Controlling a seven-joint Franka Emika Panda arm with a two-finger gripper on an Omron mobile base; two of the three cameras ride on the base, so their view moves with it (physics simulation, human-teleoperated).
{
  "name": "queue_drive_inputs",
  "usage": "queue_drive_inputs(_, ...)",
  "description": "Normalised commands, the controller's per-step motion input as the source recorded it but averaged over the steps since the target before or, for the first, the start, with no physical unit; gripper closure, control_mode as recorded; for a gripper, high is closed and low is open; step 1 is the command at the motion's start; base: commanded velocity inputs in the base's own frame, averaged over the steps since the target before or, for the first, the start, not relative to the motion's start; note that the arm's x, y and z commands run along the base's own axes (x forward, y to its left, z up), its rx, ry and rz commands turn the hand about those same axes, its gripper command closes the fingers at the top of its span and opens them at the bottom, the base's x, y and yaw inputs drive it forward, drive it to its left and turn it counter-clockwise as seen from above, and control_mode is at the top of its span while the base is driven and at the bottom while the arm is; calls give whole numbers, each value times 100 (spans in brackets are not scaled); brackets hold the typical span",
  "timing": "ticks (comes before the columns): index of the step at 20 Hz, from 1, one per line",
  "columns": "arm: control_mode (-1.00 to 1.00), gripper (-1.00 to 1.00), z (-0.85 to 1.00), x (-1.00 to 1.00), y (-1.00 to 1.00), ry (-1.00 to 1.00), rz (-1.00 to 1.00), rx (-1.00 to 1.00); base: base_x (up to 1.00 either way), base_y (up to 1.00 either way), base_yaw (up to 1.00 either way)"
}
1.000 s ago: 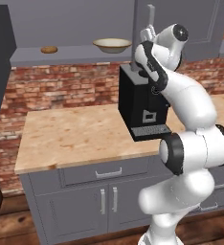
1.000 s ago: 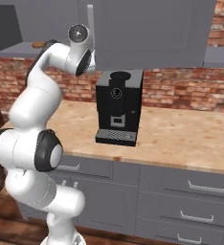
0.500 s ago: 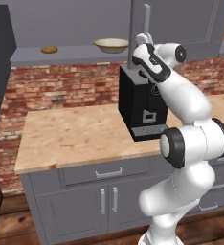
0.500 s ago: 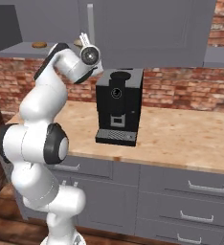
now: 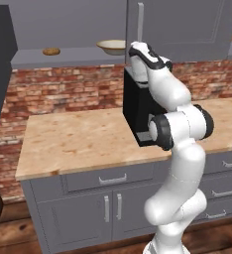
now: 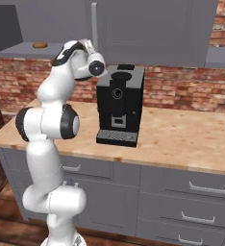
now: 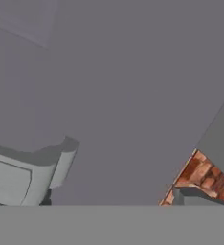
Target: Pick the mug and place it in the sink. Pick the bowl and place it in the open cabinet and then close the cabinet.
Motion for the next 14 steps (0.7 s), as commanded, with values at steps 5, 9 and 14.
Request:
queue_drive_inputs(5, -100, -100, 15, 74, -8, 17, -6, 1, 0, 0, 0)
queue_drive_inputs(9, -100, -100, 52, 18, -12, 35, -10, 12, 0, 0, 0)
queue_drive_inputs(14, -100, -100, 41, -58, -11, 26, -4, 17, 0, 0, 0)
